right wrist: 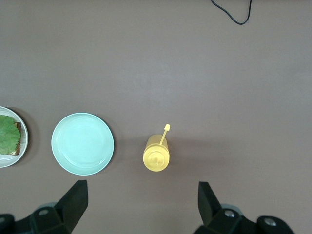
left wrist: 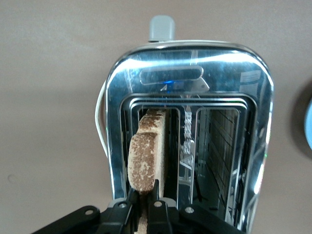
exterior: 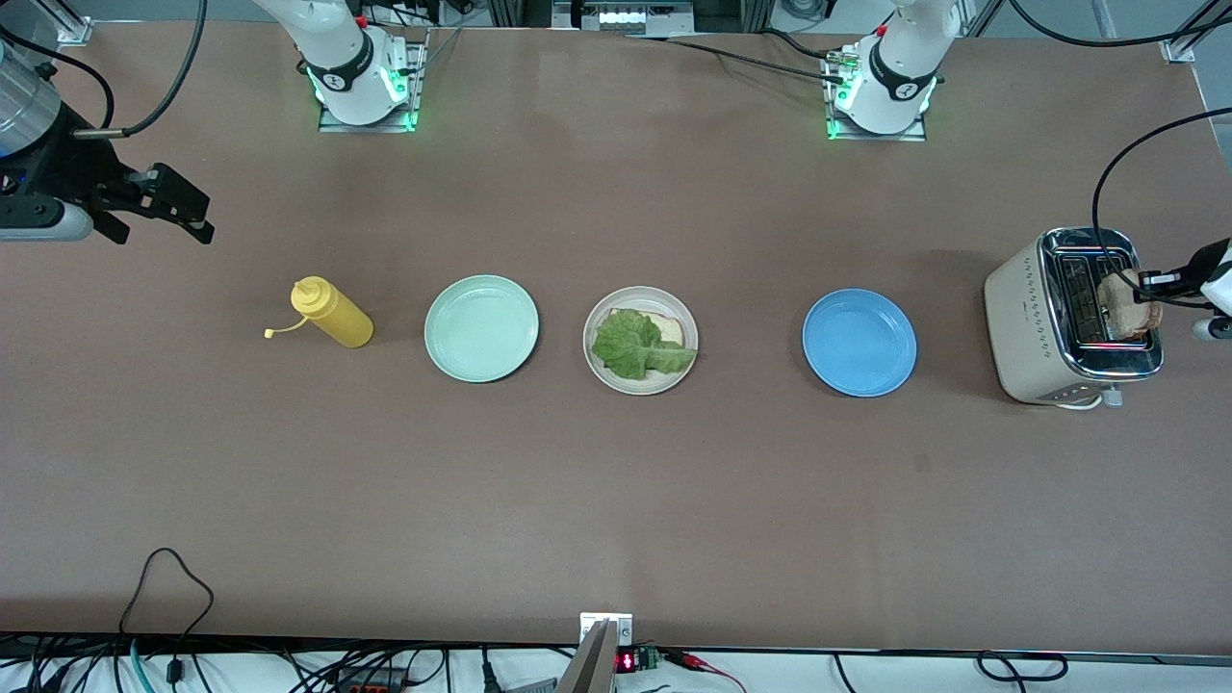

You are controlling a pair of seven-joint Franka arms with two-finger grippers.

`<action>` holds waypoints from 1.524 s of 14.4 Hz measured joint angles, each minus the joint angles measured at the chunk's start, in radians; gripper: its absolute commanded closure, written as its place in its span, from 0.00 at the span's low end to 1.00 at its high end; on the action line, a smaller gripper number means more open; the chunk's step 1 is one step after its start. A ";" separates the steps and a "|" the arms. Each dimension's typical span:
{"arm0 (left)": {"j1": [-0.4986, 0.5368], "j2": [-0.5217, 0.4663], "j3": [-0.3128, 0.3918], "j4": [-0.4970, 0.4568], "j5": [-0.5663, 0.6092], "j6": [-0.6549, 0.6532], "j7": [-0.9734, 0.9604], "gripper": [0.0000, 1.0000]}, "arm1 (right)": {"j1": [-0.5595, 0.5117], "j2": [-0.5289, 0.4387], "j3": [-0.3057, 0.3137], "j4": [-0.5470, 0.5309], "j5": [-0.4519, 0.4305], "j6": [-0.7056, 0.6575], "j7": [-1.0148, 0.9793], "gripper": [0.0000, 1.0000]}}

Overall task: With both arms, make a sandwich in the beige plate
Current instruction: 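Grasp the second bread slice with the left gripper and lift it out, then carry the bread slice over the plate and lower it onto the lettuce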

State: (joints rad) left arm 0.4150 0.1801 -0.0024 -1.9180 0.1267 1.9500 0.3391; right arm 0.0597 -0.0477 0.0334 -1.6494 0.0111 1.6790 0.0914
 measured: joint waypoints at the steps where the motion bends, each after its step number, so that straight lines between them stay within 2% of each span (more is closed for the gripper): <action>1: 0.000 -0.012 0.000 0.013 0.000 -0.034 0.000 1.00 | 0.000 -0.001 0.000 0.000 0.000 0.000 0.000 0.00; 4: 0.001 -0.059 0.000 0.065 0.000 -0.148 0.002 1.00 | -0.002 -0.001 0.000 -0.001 -0.002 0.001 0.000 0.00; 7: -0.001 -0.084 -0.012 0.164 -0.001 -0.338 0.017 1.00 | -0.037 0.000 0.012 -0.002 -0.006 0.001 0.000 0.00; 10: -0.012 -0.081 -0.094 0.249 -0.001 -0.507 0.097 1.00 | -0.068 0.000 0.036 -0.003 -0.006 -0.005 0.000 0.00; 14: -0.044 -0.040 -0.197 0.261 -0.021 -0.525 0.051 1.00 | -0.070 0.000 0.042 -0.004 -0.006 -0.005 0.000 0.00; 17: -0.063 0.005 -0.252 0.263 -0.165 -0.525 -0.084 1.00 | -0.073 0.000 0.042 -0.004 -0.006 -0.005 0.000 0.00; 22: -0.177 0.071 -0.297 0.265 -0.522 -0.467 -0.354 0.99 | -0.074 0.000 0.042 -0.004 -0.006 -0.004 0.000 0.00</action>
State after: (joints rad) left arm 0.2383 0.2513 -0.2996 -1.6528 -0.3958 1.4832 -0.0149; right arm -0.0139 -0.0481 0.0755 -1.6537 0.0047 1.6747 0.0912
